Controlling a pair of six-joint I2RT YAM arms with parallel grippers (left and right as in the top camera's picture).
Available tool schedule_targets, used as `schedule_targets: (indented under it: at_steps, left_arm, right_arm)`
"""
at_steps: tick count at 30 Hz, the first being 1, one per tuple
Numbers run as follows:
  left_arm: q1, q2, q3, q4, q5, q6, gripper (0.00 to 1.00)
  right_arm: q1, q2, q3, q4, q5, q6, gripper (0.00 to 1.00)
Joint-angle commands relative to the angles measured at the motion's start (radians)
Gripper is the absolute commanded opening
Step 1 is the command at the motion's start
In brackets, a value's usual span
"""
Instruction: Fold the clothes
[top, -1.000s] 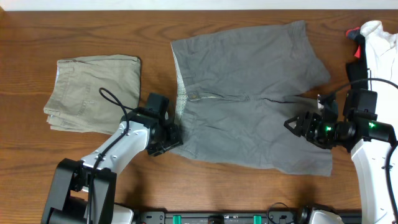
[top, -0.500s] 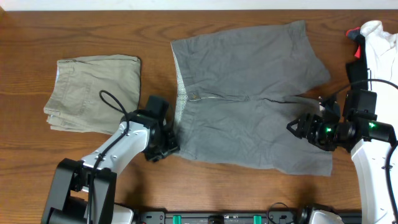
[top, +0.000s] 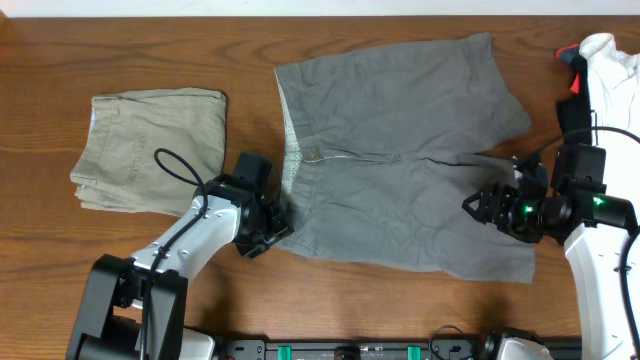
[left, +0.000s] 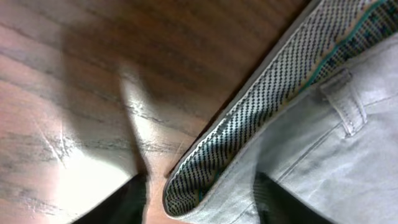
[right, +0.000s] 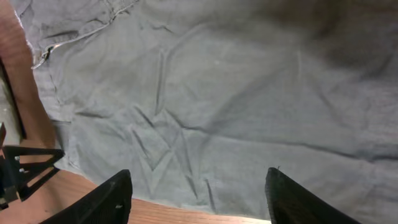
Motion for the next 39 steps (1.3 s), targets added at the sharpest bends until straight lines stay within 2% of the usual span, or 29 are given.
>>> schedule_targets:
  at_steps: [1, 5, 11, 14, 17, 20, 23, 28, 33, 39]
  left_arm:
    - [-0.001, 0.008, -0.013, -0.006, 0.007, -0.055, 0.49]
    - [-0.003, 0.008, -0.029, -0.008, 0.078, -0.065, 0.46]
    - [-0.005, 0.008, -0.101, 0.09, 0.056, -0.11, 0.45]
    - [-0.005, 0.008, -0.15, 0.157, 0.055, -0.116, 0.33]
    - [-0.005, 0.008, -0.167, 0.185, 0.055, -0.115, 0.12]
    - [-0.005, 0.007, -0.165, 0.185, 0.066, -0.11, 0.06]
    - [-0.005, -0.005, -0.165, 0.185, 0.074, -0.106, 0.06]
    - [-0.005, -0.047, -0.165, 0.204, 0.073, -0.083, 0.06]
    - [-0.005, -0.058, -0.165, 0.22, 0.072, -0.076, 0.06]
    - [-0.005, -0.058, -0.165, 0.223, 0.069, -0.042, 0.06]
  right_arm:
    - [-0.016, -0.008, 0.012, -0.001, 0.01, -0.018, 0.67]
    - [-0.016, -0.008, 0.012, 0.0, 0.016, -0.018, 0.67]
    - [-0.016, -0.008, 0.012, 0.0, 0.017, -0.018, 0.67]
    - [-0.016, -0.008, 0.012, -0.001, 0.017, -0.018, 0.67]
    - [-0.016, -0.008, 0.012, -0.001, 0.037, -0.018, 0.67]
    - [-0.016, -0.008, 0.012, -0.011, 0.094, -0.013, 0.67]
    - [-0.021, -0.008, 0.012, -0.039, 0.162, 0.042, 0.68]
    - [-0.073, -0.008, 0.011, -0.109, 0.288, 0.134, 0.79]
    - [-0.181, -0.006, 0.002, -0.156, 0.373, 0.162, 0.85]
    - [-0.315, -0.006, -0.095, -0.12, 0.375, 0.189, 0.84]
